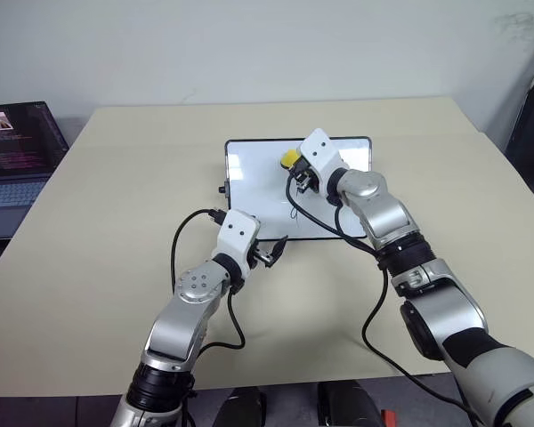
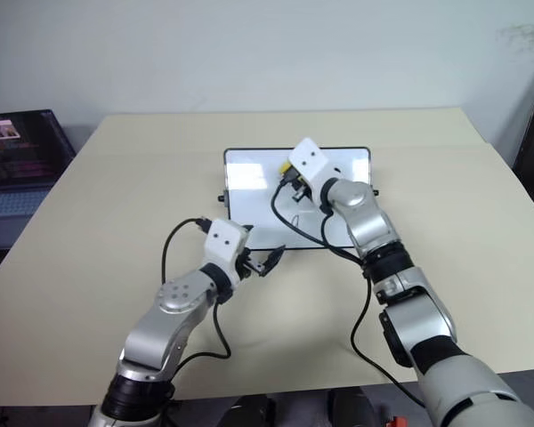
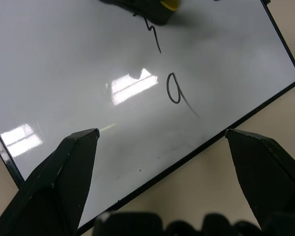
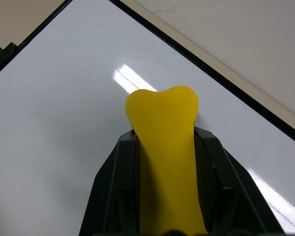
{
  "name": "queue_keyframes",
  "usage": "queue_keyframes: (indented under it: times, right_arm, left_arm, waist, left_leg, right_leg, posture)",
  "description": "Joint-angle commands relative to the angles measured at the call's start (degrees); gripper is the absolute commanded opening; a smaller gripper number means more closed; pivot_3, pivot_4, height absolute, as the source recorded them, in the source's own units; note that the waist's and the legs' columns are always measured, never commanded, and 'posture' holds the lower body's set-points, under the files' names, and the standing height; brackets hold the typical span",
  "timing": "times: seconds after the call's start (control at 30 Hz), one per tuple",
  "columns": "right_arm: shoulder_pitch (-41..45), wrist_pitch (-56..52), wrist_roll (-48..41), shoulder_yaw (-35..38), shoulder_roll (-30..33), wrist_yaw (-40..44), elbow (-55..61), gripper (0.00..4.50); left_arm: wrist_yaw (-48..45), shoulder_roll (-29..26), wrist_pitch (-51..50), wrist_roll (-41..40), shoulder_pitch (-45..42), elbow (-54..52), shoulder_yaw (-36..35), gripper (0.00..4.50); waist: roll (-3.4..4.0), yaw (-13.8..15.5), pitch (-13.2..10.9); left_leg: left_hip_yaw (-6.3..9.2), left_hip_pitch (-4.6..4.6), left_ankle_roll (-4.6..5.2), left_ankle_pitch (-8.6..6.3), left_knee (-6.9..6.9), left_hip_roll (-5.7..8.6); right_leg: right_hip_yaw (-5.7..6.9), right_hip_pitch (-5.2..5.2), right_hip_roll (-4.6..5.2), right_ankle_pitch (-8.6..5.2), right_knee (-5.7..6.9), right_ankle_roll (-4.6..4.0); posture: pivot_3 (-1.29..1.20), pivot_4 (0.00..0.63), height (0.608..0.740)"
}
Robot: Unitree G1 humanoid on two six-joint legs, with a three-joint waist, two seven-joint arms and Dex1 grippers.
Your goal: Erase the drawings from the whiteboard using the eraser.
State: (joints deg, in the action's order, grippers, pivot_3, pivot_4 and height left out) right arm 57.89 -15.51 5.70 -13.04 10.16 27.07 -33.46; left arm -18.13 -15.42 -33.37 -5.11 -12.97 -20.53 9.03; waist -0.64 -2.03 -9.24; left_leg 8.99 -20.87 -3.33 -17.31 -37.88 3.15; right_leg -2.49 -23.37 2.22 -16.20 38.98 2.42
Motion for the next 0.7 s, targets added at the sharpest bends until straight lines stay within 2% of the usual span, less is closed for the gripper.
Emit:
queue_keyframes:
  times: [0.03,0.3,0.5,0.7]
  right_arm:
    - [1.36,0.18,1.08,-0.37,-0.5,0.02,-1.56,1.12]
    - [-1.18,-1.67,1.13,-0.78,-1.18,0.57,-0.33,1.12]
    - [-7.09,-6.48,1.33,-3.65,-1.09,4.48,5.4,1.12]
    - [-10.5,-9.01,1.51,-5.07,-1.08,5.01,9.42,1.12]
  left_arm:
    - [0.55,0.13,-0.21,0.19,-0.47,-3.65,-0.61,4.5]
    - [1.48,0.25,-0.51,0.22,0.18,-4.61,-0.8,4.5]
    - [2.52,0.46,-1.15,0.23,0.43,-5.51,-1.34,4.5]
    - [3.07,0.28,-1.36,0.02,1.73,-6.42,-1.62,4.5]
  waist:
    - [0.0,0.0,0.0]
    - [0.0,-0.04,0.01]
    - [-0.01,-0.03,0.06]
    - [-0.01,0.1,0.06]
  left_leg:
    - [0.0,0.01,0.0,0.0,0.0,0.0]
    - [0.0,0.08,0.0,0.0,-0.02,-0.01]
    - [0.02,0.09,0.0,0.0,-0.04,-0.01]
    - [0.07,0.14,0.01,0.0,-0.04,0.0]
  right_leg:
    - [0.0,0.01,0.0,0.0,0.01,0.0]
    - [0.0,0.07,-0.01,0.01,0.04,-0.01]
    - [0.0,0.1,-0.01,0.01,0.04,0.0]
    - [0.05,0.16,-0.01,0.04,0.07,0.0]
  posture:
    - [0.0,0.15,0.74]
    - [0.0,0.15,0.74]
    - [0.0,0.15,0.74]
    - [0.0,0.15,0.74]
